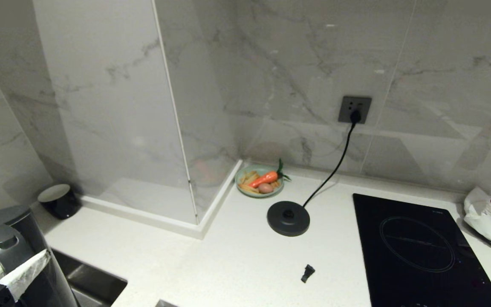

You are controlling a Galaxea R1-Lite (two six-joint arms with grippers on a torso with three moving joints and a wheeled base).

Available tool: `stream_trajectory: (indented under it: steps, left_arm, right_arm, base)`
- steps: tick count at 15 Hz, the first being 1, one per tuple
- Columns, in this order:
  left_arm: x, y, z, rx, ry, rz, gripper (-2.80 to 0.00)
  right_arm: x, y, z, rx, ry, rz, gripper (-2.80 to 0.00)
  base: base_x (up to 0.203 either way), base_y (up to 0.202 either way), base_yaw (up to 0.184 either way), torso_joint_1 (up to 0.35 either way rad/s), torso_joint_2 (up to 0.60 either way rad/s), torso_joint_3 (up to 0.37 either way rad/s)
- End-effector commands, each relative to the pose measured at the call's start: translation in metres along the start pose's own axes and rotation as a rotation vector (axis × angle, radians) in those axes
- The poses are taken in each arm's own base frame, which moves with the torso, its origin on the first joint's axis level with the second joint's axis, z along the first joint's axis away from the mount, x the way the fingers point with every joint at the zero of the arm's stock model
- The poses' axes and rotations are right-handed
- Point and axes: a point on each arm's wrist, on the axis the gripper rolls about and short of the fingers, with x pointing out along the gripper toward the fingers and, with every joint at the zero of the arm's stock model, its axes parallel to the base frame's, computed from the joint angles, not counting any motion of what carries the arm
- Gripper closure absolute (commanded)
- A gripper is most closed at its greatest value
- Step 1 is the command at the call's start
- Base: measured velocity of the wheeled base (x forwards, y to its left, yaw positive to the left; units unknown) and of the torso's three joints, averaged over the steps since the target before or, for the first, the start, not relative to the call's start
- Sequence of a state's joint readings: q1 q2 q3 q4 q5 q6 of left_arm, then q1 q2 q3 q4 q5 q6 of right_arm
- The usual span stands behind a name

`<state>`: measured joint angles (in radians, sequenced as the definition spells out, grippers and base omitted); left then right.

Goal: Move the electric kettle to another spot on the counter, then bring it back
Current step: Place it by the sink

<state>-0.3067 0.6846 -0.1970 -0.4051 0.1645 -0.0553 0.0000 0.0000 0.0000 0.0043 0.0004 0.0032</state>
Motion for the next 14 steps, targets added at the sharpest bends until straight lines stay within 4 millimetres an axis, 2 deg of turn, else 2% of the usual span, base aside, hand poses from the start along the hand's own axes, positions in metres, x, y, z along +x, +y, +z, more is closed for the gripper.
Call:
stream_trajectory:
  steps: [1,14]
  left_arm:
    - [-0.0040,0.0006,0.0020,-0.005,-0.028,0.000,0.00]
    - [-0.0100,0.0010,0.0037,-0.008,-0.059,-0.021,0.00]
  right_arm:
    - [0.0000,0.0000,0.0000,0.000,0.000,0.000,0.00]
    - [0.0000,0.0000,0.0000,0.000,0.000,0.000,0.00]
  base:
    - [0.000,0.000,0.000,0.000,0.00,0.000]
    - [0.000,0.000,0.000,0.000,0.00,0.000]
